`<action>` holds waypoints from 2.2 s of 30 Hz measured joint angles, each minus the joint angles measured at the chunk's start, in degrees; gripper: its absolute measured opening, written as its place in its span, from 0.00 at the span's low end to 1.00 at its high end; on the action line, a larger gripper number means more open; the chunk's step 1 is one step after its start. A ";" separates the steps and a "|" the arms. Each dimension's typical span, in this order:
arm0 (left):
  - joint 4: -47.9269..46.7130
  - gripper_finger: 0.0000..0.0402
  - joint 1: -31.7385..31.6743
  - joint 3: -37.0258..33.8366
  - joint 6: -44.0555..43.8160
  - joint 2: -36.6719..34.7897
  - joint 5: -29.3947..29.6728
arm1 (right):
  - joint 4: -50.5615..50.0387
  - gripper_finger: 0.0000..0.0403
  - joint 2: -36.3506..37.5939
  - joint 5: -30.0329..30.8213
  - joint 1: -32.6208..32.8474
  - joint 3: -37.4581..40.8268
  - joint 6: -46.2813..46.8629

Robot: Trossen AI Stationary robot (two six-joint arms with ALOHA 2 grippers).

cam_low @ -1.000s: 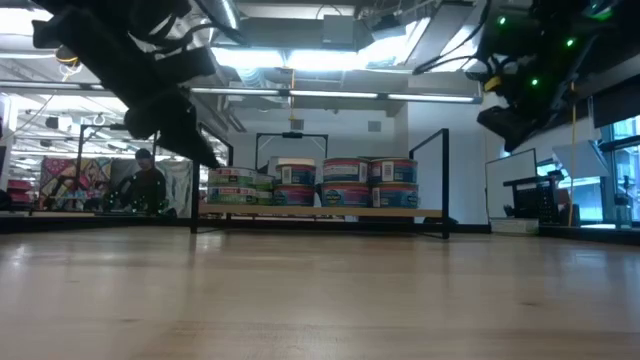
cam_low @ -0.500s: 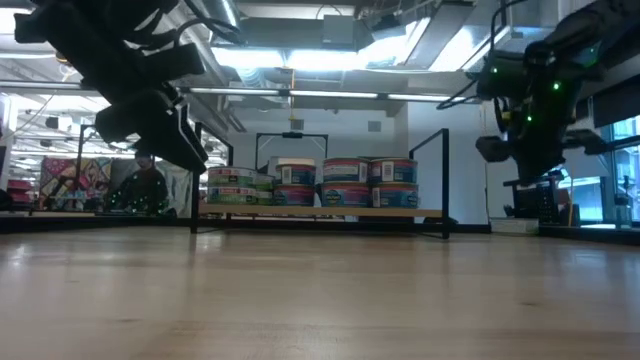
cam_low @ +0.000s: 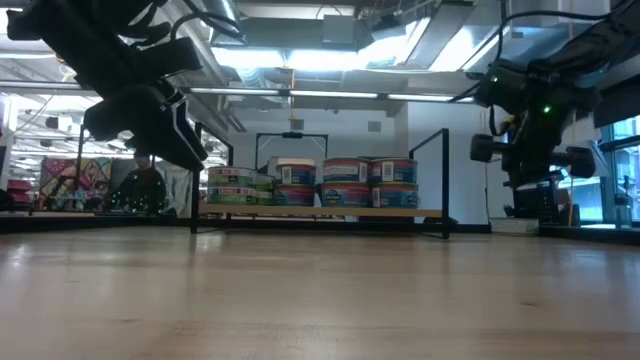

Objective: Stack canned seafood by type on shelf
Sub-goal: Put the green and white tuna can on the shelf to the right of the other green and white tuna can

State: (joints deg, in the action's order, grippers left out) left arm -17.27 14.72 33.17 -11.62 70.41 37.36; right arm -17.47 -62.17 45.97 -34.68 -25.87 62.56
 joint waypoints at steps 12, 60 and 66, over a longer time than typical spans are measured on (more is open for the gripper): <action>0.32 0.71 -0.02 0.00 -0.48 0.02 -0.02 | 8.16 0.04 -10.01 1.61 -6.00 0.02 5.49; 0.30 0.71 -0.02 0.00 -0.25 0.02 -0.11 | -1.47 0.04 -19.76 -16.71 -18.23 -9.34 -2.79; 0.30 0.71 -0.02 0.00 -0.26 0.02 -0.13 | -8.34 0.04 -20.27 -20.29 -18.25 -12.03 -4.78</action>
State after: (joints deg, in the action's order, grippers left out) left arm -16.97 14.70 33.17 -11.88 70.43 37.23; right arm -25.80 -82.43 25.68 -52.93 -37.90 57.78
